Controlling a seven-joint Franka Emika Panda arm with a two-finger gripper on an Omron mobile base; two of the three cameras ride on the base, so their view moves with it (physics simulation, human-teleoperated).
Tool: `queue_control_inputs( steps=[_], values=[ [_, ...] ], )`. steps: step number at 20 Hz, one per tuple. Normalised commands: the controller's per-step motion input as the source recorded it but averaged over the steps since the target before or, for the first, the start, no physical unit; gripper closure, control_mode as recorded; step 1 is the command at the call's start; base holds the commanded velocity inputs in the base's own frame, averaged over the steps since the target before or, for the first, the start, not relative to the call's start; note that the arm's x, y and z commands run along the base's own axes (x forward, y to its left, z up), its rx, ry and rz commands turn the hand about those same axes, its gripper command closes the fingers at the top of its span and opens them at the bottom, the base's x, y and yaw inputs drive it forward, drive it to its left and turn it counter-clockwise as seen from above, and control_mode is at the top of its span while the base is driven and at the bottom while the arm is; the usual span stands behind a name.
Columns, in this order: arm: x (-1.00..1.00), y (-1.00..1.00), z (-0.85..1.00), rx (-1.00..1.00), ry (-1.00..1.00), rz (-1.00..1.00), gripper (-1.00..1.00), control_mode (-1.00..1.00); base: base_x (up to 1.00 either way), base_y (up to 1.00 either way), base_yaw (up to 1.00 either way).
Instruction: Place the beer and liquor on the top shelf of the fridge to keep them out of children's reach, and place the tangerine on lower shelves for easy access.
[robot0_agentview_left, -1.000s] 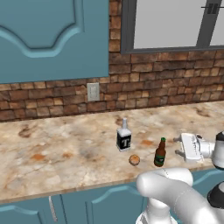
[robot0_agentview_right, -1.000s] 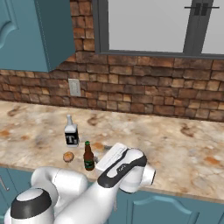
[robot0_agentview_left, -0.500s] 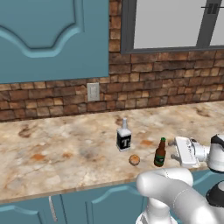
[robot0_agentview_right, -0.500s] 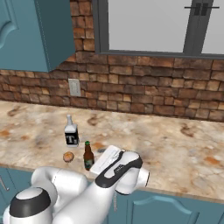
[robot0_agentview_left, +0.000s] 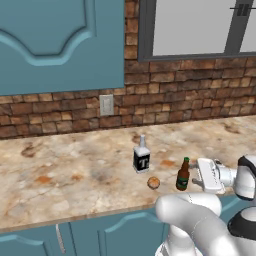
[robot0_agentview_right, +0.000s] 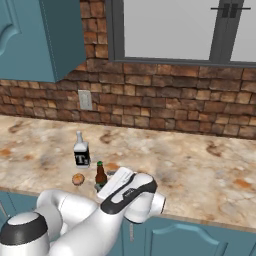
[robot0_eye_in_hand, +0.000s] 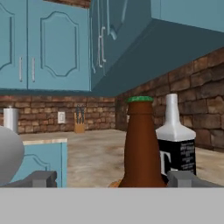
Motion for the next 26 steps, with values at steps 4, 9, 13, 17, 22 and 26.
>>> queue_control_inputs(
  steps=[4, 9, 13, 17, 22, 26],
  values=[
    [0.02, 0.00, 0.00, 0.00, 0.01, 0.00, -1.00, -1.00, 0.00, 0.00, 0.00],
    [0.06, 0.00, 0.00, 0.00, 0.05, 0.00, -1.00, -1.00, 0.00, 0.00, 0.00],
    [0.21, 0.00, 0.00, 0.00, 0.06, 0.00, -1.00, -1.00, 0.00, 0.00, 0.00],
    [0.25, 0.00, 0.00, 0.00, 0.04, 0.00, -1.00, -1.00, 0.00, 0.00, 0.00],
    [0.16, 0.00, 0.00, 0.00, 0.02, 0.00, -1.00, -1.00, 0.00, 0.00, 0.00],
    [0.04, 0.00, 0.00, 0.00, 0.02, 0.00, -1.00, -1.00, 0.00, 0.00, 0.00]
  ],
)
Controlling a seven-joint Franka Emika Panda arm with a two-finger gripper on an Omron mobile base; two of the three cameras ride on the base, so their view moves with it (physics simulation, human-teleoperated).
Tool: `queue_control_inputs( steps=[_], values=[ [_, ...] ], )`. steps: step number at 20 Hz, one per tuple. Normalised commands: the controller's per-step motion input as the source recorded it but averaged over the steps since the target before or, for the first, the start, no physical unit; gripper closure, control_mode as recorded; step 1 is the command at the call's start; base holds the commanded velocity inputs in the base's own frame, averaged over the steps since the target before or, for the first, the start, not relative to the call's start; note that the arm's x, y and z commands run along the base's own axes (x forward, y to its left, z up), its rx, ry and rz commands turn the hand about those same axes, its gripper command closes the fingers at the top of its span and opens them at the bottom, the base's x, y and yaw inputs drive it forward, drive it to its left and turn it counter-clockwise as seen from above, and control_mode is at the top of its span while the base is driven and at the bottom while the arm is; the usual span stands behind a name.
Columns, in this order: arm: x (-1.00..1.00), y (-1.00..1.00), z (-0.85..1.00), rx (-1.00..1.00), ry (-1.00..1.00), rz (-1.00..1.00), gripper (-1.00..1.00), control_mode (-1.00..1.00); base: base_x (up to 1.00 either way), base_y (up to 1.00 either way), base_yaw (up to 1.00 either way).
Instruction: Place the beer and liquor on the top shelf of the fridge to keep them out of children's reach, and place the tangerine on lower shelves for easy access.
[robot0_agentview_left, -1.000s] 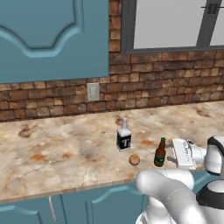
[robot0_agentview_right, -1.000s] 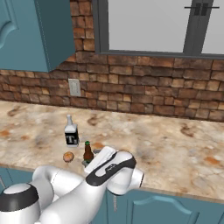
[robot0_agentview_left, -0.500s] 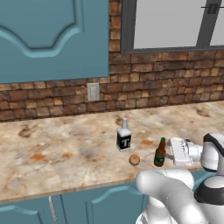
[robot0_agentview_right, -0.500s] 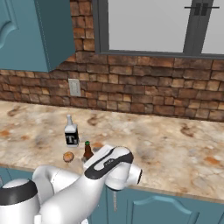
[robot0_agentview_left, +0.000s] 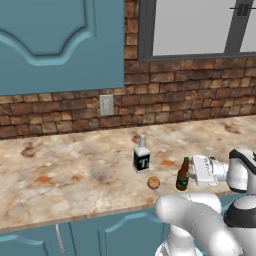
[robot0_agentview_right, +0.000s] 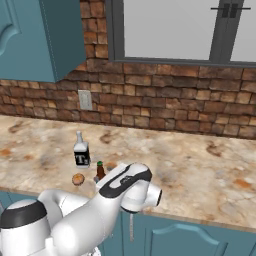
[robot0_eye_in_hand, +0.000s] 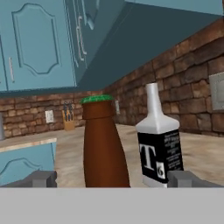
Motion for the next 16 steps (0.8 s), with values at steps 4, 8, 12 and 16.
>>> queue_control_inputs(
  steps=[4, 8, 12, 16],
  values=[
    [0.00, 0.05, 0.00, 0.00, 0.02, 0.00, -1.00, -1.00, 0.00, 0.00, 0.00],
    [0.00, 0.14, 0.00, 0.00, 0.01, 0.00, -1.00, -1.00, 0.00, 0.00, 0.00],
    [0.00, 0.21, 0.00, 0.00, 0.01, 0.00, -1.00, -1.00, 0.00, 0.00, 0.00],
    [0.00, 0.19, 0.00, 0.00, 0.01, 0.00, -1.00, -1.00, 0.00, 0.00, 0.00]
  ],
)
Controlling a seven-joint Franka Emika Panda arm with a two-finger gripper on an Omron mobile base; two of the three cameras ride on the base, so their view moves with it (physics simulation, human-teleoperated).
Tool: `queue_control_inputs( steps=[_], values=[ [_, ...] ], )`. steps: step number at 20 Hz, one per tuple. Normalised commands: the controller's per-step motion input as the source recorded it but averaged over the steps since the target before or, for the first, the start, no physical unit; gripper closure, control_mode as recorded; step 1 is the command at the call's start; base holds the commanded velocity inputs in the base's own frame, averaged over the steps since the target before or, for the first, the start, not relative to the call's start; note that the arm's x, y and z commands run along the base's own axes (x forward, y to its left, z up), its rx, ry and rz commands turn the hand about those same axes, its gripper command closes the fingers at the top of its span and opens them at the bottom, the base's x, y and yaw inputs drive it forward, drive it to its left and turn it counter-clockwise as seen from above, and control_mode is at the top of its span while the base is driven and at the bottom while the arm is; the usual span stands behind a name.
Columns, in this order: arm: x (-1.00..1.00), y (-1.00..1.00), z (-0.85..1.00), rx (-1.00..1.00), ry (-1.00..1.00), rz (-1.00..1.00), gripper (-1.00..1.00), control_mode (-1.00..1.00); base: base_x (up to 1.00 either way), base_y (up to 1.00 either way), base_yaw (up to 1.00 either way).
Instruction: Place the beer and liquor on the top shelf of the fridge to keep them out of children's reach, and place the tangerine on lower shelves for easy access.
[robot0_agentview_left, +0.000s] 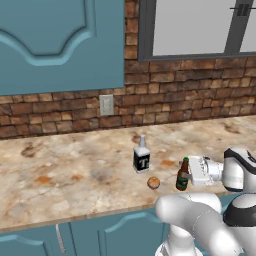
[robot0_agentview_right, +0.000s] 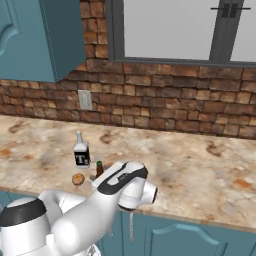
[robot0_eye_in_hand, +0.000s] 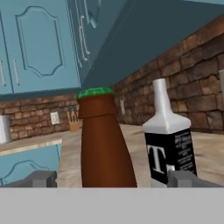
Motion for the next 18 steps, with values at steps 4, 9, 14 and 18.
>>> queue_control_inputs(
  steps=[4, 9, 14, 18],
  values=[
    [0.00, 0.20, 0.00, 0.00, 0.01, 0.00, 1.00, -1.00, 0.00, 0.00, 0.00],
    [0.00, 0.01, 0.00, 0.00, 0.00, 0.00, 1.00, -1.00, 0.00, 0.00, 0.00],
    [-0.06, 0.00, 0.17, 0.00, 0.02, -0.03, 1.00, -1.00, 0.00, 0.00, 0.00],
    [-0.40, 0.00, 0.96, -0.02, 0.08, -0.04, 1.00, -1.00, 0.00, 0.00, 0.00]
  ],
)
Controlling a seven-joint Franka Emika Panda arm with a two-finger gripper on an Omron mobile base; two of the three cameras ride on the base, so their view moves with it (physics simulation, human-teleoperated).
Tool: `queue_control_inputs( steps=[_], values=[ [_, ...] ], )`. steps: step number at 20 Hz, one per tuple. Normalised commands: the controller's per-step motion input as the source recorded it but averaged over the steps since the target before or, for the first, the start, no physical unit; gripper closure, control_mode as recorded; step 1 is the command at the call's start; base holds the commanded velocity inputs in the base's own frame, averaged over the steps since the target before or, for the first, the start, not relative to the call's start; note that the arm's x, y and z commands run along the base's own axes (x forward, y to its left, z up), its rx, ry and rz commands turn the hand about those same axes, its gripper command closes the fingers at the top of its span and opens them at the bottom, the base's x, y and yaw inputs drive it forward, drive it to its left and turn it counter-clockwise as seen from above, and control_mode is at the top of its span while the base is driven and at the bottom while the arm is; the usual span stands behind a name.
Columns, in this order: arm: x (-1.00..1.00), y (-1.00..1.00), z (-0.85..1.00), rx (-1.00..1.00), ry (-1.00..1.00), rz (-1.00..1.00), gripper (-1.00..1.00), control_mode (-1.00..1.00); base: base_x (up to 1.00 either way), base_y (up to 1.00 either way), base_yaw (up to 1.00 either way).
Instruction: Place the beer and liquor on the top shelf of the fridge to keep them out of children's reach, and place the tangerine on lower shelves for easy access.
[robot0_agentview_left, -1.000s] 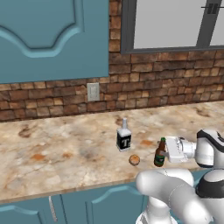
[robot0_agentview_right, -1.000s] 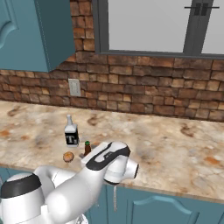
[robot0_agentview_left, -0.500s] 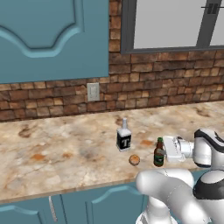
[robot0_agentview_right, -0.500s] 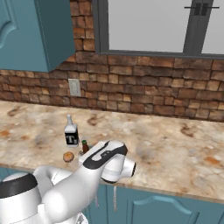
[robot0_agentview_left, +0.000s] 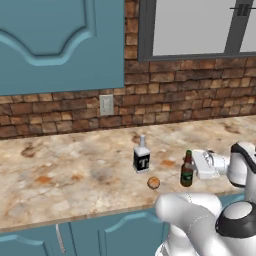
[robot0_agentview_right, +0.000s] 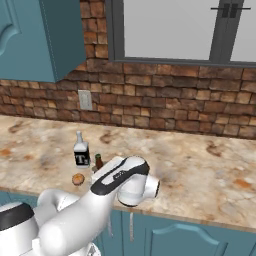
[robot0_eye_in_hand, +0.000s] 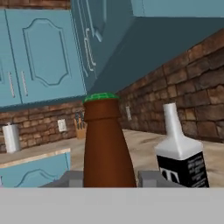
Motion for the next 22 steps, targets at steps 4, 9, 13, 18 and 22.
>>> queue_control_inputs(
  steps=[4, 9, 13, 18, 22],
  values=[
    [-0.43, 0.00, 1.00, -0.09, 0.13, -0.22, 1.00, -1.00, 0.00, 0.00, 0.00],
    [-0.41, 0.17, 0.89, -0.15, 0.10, -0.50, 1.00, -1.00, 0.00, 0.00, 0.00],
    [-0.28, 0.62, 0.71, -0.27, 0.04, -0.60, 1.00, -1.00, 0.00, 0.00, 0.00],
    [-0.15, 0.71, 0.91, -0.30, 0.03, -0.51, 1.00, -1.00, 0.00, 0.00, 0.00],
    [-0.06, 0.40, 0.97, -0.16, 0.09, -0.43, 1.00, -1.00, 0.00, 0.00, 0.00]
  ],
)
